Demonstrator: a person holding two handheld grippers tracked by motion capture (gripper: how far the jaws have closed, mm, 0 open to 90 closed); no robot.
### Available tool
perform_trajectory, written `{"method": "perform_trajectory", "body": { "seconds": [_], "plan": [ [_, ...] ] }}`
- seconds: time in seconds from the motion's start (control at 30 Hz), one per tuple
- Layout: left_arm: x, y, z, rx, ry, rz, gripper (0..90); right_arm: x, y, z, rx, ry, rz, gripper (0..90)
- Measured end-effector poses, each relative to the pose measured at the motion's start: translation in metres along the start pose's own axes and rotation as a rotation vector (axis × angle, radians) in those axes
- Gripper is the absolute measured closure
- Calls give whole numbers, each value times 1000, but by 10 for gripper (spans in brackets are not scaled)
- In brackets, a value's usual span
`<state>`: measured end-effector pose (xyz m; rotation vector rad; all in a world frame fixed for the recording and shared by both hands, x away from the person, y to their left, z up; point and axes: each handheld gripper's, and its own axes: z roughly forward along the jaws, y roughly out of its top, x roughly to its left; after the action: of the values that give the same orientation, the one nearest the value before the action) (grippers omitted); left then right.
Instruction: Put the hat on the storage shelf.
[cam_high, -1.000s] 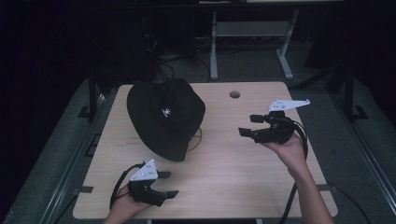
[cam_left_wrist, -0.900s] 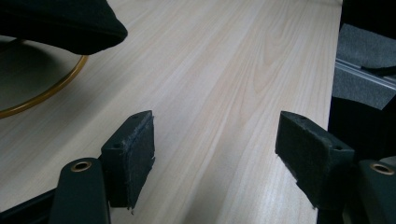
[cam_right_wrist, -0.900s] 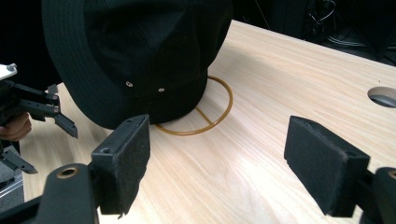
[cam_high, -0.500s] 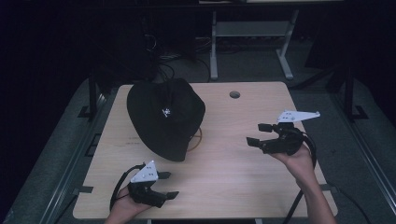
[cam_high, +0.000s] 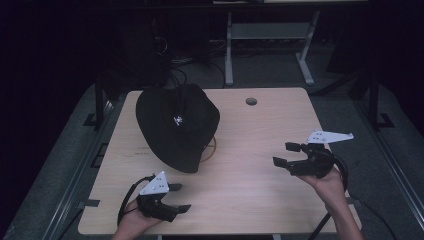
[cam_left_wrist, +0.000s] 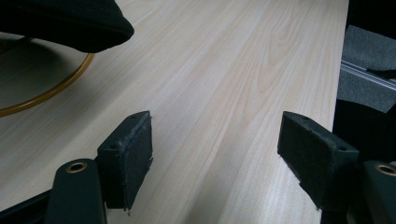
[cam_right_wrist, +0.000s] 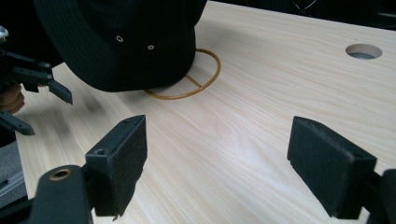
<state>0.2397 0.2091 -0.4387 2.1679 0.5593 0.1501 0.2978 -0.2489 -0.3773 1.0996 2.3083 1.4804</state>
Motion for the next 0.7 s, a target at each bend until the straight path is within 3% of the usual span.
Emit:
{"method": "perform_trajectory", "body": {
  "seconds": [0.43,0.7],
  "plan": [
    [0,0,2,9,0,-3,246,-2,-25,-10,-2,-5,15,186],
    [-1,0,2,16,2,0,237,-6,-45,-18,-12,-21,47,183]
  ]
}}
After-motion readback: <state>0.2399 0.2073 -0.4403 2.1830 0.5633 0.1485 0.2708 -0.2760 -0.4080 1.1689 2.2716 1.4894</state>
